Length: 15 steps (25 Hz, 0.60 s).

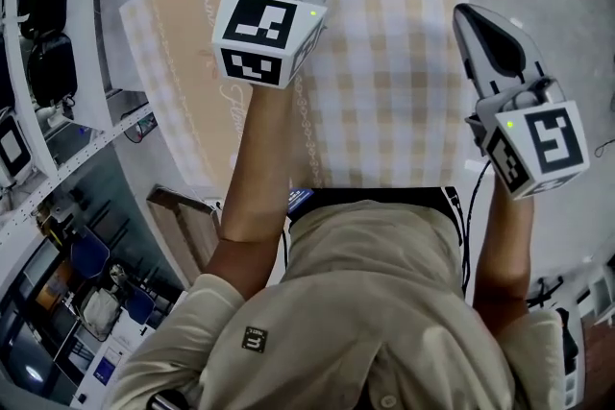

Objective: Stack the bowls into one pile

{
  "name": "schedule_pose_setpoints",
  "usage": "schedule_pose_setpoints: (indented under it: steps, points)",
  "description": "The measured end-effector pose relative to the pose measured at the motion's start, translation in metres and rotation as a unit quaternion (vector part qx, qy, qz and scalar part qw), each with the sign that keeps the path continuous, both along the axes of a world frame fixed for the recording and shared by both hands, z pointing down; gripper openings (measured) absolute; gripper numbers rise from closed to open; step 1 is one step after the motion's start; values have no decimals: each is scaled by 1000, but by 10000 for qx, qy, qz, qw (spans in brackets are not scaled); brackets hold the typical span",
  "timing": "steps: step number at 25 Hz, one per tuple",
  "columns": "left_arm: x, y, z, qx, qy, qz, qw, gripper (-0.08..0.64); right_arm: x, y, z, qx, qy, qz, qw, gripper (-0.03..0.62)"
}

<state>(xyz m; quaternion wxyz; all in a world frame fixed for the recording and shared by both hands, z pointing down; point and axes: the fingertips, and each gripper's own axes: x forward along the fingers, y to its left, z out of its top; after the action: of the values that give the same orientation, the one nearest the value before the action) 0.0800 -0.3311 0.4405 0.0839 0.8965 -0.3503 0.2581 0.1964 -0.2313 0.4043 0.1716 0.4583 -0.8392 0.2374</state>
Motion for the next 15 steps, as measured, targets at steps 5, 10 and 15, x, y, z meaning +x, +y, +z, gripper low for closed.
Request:
schedule_pose_setpoints:
  steps: [5, 10, 15]
  points:
    - [-21, 18, -36, 224, 114, -50, 9997, 58, -18, 10, -26, 188, 72, -137, 9997, 3]
    - [-44, 44, -73, 475, 248, -21, 9986, 18, -44, 25, -50, 377, 127, -294, 9988, 3]
    - [-70, 79, -111, 577, 413, 0, 9975, 6, -75, 47, -80, 620, 220, -516, 9965, 3]
